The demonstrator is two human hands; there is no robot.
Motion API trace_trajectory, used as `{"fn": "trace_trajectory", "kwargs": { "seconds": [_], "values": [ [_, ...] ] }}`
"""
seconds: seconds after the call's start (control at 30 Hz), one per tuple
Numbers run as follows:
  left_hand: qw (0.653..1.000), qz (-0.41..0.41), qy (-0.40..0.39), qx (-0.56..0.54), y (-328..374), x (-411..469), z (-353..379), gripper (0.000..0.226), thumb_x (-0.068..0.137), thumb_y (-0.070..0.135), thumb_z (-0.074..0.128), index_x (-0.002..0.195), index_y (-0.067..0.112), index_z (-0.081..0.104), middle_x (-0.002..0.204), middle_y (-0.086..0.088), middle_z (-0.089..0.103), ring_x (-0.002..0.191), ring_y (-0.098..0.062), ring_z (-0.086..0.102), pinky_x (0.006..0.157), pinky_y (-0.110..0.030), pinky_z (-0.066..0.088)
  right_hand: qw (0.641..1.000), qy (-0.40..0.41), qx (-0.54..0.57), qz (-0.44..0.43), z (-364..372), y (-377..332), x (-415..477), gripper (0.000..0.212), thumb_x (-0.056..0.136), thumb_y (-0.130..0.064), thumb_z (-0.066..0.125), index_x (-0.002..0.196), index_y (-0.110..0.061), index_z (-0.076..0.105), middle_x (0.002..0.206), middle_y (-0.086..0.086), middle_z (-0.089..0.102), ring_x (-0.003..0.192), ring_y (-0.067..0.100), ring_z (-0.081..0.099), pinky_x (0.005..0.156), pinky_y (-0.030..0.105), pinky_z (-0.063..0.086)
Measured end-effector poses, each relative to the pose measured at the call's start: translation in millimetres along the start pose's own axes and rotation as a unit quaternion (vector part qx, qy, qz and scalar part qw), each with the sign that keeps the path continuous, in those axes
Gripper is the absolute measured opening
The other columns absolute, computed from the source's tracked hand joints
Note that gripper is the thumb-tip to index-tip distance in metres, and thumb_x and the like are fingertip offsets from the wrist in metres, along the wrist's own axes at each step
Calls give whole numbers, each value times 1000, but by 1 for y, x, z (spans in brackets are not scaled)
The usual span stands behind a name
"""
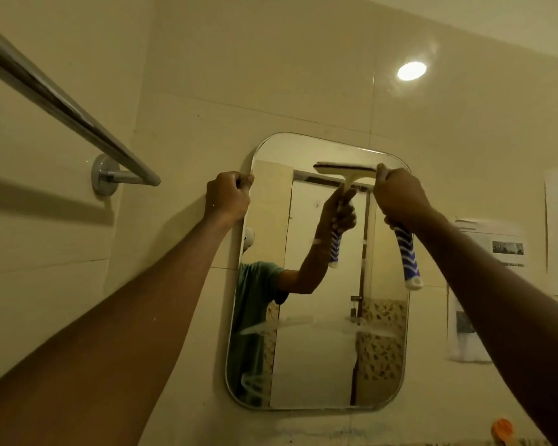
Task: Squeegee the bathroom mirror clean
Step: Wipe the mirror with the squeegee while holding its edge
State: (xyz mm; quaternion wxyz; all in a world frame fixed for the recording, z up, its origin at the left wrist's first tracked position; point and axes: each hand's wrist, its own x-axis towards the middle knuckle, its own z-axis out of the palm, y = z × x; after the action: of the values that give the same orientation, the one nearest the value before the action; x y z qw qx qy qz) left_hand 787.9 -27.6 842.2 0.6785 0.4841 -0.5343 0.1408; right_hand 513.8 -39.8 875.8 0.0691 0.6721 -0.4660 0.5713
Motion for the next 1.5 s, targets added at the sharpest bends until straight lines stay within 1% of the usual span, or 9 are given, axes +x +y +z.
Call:
{"fn": "trace_trajectory", "kwargs": {
  "seconds": [0.27, 0.37, 0.5, 0.63, 0.77, 0.9, 1.07, 1.2, 1.5],
  "values": [
    [1000, -18, 8, -1, 2, -4, 2, 34, 97, 34, 51, 92, 5, 68, 85, -11, 68, 72, -20, 54, 63, -28, 38, 995, -85, 8, 52, 52, 72, -158, 51, 103, -38, 31, 69, -13, 60, 56, 6, 59, 44, 13, 52, 42, 23, 40],
    [1000, -12, 10, -9, 2, -5, 1, 33, 96, 34, 52, 94, 5, 69, 83, -6, 66, 68, -14, 51, 62, -26, 36, 997, -73, -2, 36, 39, 48, -132, 50, 103, -34, 33, 65, -14, 58, 50, 1, 54, 37, 6, 47, 37, 17, 35],
    [1000, -10, 1, -26, 1, -5, -1, 33, 95, 36, 54, 93, 7, 69, 84, -5, 66, 70, -15, 55, 62, -26, 40, 998, -18, -20, -57, 16, -25, -33, 41, 104, -27, 33, 66, -19, 46, 54, 1, 51, 38, 9, 49, 40, 24, 43],
    [998, -30, -25, -39, 2, -1, -7, 48, 99, 40, 44, 78, 2, 63, 79, -16, 68, 73, -32, 65, 72, -44, 57, 1000, -12, 9, -12, 32, -64, -2, 44, 102, -38, 32, 77, -10, 55, 62, 2, 58, 45, 11, 57, 41, 23, 45],
    [998, -32, -33, -41, 3, -3, -10, 49, 100, 36, 40, 81, -2, 65, 81, -21, 69, 77, -38, 65, 75, -52, 54, 998, -49, 31, -7, 67, -28, -80, 37, 100, -39, 36, 72, -21, 52, 55, -3, 56, 31, 3, 47, 31, 13, 36],
    [998, -31, -30, -41, 5, -5, -10, 48, 100, 33, 40, 75, -2, 62, 78, -21, 68, 74, -37, 63, 70, -45, 55, 993, -116, -17, 13, 88, 13, -167, 37, 100, -39, 38, 70, -24, 53, 55, -6, 55, 40, 2, 47, 39, 15, 34],
    [1000, -5, -2, 10, 0, -16, -6, 50, 101, 30, 39, 53, 19, 39, 52, 1, 45, 48, -14, 40, 45, -26, 25, 996, -80, -23, 22, 50, 7, -110, 40, 101, -34, 37, 70, -16, 54, 56, 0, 54, 41, 7, 47, 33, 15, 33],
    [999, 17, 0, 34, -11, -29, -3, 49, 101, 30, 40, 54, 19, 39, 52, 1, 45, 48, -13, 41, 49, -28, 29, 999, -34, 18, 32, 37, 4, -75, 47, 103, -37, 30, 72, -12, 54, 54, 1, 52, 31, 4, 43, 27, 13, 30],
    [997, 27, 30, 64, -31, -62, 5, 39, 100, 29, 43, 65, 13, 51, 68, -12, 61, 62, -25, 53, 55, -30, 36, 995, -82, -52, 35, 98, 67, -221, 43, 101, -40, 28, 70, -26, 53, 53, -11, 52, 42, 0, 49, 36, 11, 26]
  ]
}}
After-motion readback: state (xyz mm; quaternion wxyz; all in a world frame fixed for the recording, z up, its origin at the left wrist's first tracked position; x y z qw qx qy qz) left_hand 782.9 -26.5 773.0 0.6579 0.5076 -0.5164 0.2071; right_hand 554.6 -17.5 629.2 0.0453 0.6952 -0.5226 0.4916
